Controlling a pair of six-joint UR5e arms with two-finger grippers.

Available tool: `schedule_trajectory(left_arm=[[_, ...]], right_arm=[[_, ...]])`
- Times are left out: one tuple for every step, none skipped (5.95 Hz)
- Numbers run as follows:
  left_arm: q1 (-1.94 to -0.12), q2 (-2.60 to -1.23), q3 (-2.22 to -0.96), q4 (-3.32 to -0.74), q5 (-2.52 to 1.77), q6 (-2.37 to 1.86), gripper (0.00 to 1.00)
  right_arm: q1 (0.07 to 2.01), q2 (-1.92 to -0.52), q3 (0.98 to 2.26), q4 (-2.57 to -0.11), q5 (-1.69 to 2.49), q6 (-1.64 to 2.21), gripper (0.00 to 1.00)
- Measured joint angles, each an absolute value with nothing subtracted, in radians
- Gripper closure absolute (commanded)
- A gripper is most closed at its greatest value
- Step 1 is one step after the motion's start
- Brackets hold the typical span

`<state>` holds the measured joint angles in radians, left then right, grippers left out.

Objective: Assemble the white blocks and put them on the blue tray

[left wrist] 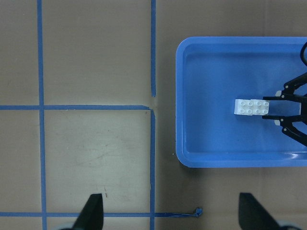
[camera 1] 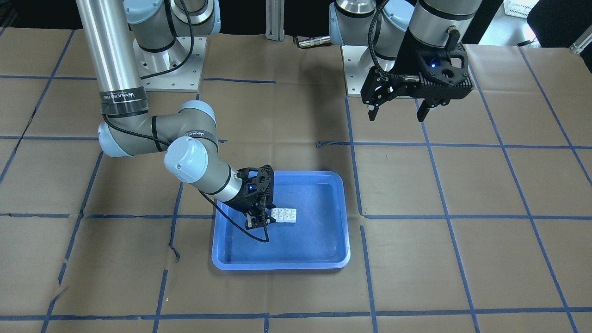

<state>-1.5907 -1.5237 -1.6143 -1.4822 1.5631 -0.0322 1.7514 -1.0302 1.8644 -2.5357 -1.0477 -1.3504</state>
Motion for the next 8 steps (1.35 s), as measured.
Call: schedule_trajectory(left_arm=[[-1.591, -1.525, -1.614, -1.477, 1.563, -0.033, 0.01], [-1.591, -1.527, -1.612, -1.475, 1.563, -0.033, 0.01], [-1.591, -1.528, -1.611, -1.472, 1.562, -0.034, 0.01], [-1.591, -1.528, -1.611, -1.47, 1.562, -0.034, 0.01], [-1.591, -1.529, -1.611, -1.469, 1.562, -0.033, 0.01], [-1.591, -1.529, -1.612, -1.468, 1.562, -0.033, 0.01], [-1.591, -1.529, -1.612, -1.467, 1.562, -0.033, 0.01], [-1.591, -1.53, -1.611, -1.467, 1.562, -0.034, 0.01]], right_arm=[[1.752, -1.031, 1.866, -2.536, -1.048, -1.35, 0.74], [1.752, -1.031, 1.866, -2.536, -1.048, -1.35, 0.71], [1.752, -1.031, 1.867, -2.536, -1.048, -1.35, 0.63], [1.752, -1.03, 1.867, -2.536, -1.048, -1.35, 0.59], [1.752, -1.029, 1.867, -2.536, -1.048, -1.35, 0.56], [1.752, -1.028, 1.867, -2.536, -1.048, -1.35, 0.53], [1.752, -1.028, 1.867, -2.536, -1.047, -1.349, 0.46], [1.752, -1.028, 1.867, -2.536, -1.047, -1.348, 0.36]])
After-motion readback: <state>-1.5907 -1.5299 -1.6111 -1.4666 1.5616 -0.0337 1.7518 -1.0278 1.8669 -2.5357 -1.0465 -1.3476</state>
